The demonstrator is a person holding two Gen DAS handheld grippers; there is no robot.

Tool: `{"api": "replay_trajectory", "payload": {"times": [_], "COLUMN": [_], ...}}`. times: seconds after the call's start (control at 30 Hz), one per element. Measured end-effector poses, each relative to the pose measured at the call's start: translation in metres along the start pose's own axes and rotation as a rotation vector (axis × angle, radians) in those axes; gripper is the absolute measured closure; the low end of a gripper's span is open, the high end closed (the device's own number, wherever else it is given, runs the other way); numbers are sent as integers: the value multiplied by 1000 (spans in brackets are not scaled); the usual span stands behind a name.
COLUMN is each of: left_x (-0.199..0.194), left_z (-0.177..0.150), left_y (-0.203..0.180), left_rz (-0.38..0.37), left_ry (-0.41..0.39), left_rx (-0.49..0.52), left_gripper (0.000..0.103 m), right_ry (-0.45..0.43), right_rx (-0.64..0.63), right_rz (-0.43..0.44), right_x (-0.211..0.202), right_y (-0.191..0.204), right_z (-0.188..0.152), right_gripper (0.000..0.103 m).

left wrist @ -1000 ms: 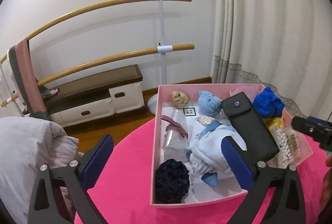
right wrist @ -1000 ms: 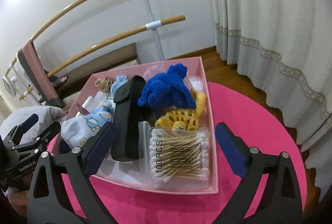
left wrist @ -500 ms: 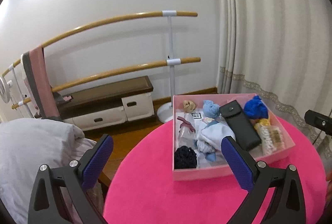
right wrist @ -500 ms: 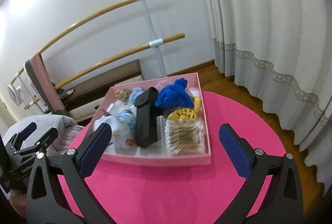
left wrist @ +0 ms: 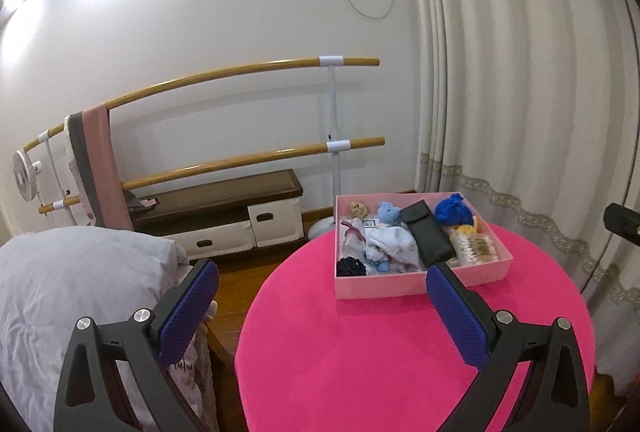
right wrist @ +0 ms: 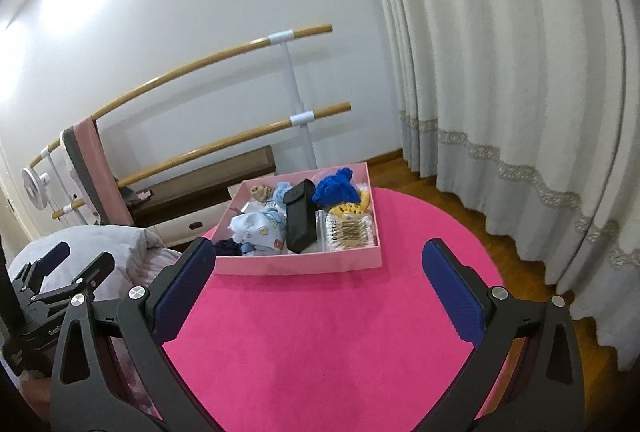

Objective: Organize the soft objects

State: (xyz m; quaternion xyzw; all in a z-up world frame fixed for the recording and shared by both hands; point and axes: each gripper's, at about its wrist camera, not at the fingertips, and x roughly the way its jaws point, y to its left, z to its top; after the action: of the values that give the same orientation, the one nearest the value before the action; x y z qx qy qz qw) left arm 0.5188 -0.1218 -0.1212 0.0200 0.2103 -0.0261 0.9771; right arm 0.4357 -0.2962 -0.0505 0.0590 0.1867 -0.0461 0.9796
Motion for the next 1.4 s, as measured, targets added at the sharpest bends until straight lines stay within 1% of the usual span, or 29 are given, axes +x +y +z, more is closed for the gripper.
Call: {"api": "replay_trajectory", "payload": {"times": [0.17,0.33,0.47,0.63,0.7,0.8,0.93,1.1,1.27,1.4], "left_x": [-54,-109,-145,-177,-187,-206,-221,-230,-223,-218], "left_z": [-11,-17,-23,-37,-42,-45,-44,-46,-44,-42], "left_y": [8,16,18,19,19,18,14,16,18,16], "left_rz": [-1,-2,3,-4,-13,-11,-1,8,-4,0], "left_ry": [-22,-54,-90,-75,-71,-93,-121,-142,-129,-103], "left_rx": [-21,-38,-50,-80,-83,-85,-72,-87,-99,-80], "left_gripper": [0,0,0,0,0,0,0,0,0,0], "right_ry": [-38,-72,-96,-136,-138,-143,-157,-160,-159,-159], "right_rx": [-49,-85,-89,-55,-67,-63,-76,-74,-78,-79], "right_rz": [1,-11,-24,-8,-9,-16,-30,-31,-29,-29], "right_x": [-50,-89,-111,-130,-134,-138,-145,-146,-145,-146], "right_y": [22,40,49,54,56,55,56,56,54,54], "right_z": [-13,-27,-37,-50,-53,-54,-54,-54,-52,-53], "right_gripper": [0,0,0,0,0,0,0,0,0,0]}}
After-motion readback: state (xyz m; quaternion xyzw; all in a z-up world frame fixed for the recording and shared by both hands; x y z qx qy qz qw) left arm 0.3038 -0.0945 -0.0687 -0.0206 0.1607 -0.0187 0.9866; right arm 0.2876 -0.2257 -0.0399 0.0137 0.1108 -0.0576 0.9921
